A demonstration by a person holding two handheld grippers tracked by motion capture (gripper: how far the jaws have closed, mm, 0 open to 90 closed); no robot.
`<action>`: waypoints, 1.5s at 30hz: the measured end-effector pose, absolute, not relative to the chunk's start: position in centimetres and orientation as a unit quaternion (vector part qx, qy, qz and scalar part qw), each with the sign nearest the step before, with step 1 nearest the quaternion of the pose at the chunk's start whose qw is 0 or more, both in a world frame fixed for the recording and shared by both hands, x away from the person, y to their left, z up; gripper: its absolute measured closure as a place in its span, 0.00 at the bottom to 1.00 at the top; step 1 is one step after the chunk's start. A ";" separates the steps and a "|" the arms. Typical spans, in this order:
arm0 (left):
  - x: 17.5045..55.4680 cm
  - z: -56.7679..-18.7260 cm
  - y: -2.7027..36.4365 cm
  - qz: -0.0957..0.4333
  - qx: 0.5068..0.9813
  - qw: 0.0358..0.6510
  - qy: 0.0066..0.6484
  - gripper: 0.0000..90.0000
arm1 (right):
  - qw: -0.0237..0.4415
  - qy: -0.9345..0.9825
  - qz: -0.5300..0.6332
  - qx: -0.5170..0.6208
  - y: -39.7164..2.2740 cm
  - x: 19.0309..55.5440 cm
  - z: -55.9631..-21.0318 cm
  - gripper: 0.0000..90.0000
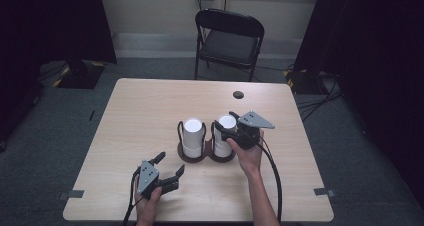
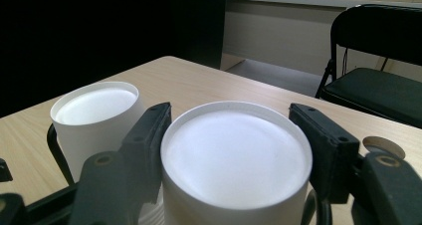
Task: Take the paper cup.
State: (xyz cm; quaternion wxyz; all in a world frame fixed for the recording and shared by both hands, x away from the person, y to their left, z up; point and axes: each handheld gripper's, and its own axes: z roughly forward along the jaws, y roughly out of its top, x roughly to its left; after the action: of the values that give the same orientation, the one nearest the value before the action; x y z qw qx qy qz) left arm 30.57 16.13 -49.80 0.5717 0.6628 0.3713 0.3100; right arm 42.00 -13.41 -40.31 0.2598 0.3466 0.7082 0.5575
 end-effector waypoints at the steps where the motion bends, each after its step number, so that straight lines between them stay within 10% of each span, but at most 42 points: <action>1: 30.5 -49.8 16.1 0.311 0.662 0.573 0.371 0.19 | 0.260 0.707 0.559 0.348 -13.5 42.0 -40.2 0.39; 45: 30.6 -49.8 16.0 0.303 0.675 0.571 0.355 0.18 | 0.275 0.691 0.574 0.343 -13.4 41.6 -36.5 0.40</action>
State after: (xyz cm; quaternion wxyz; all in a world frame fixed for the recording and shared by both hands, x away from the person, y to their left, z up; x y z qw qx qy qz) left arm 30.61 16.03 -49.77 0.5707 0.6753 0.3555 0.3031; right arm 41.59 -13.36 -36.53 0.2751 0.3430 0.6909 0.5738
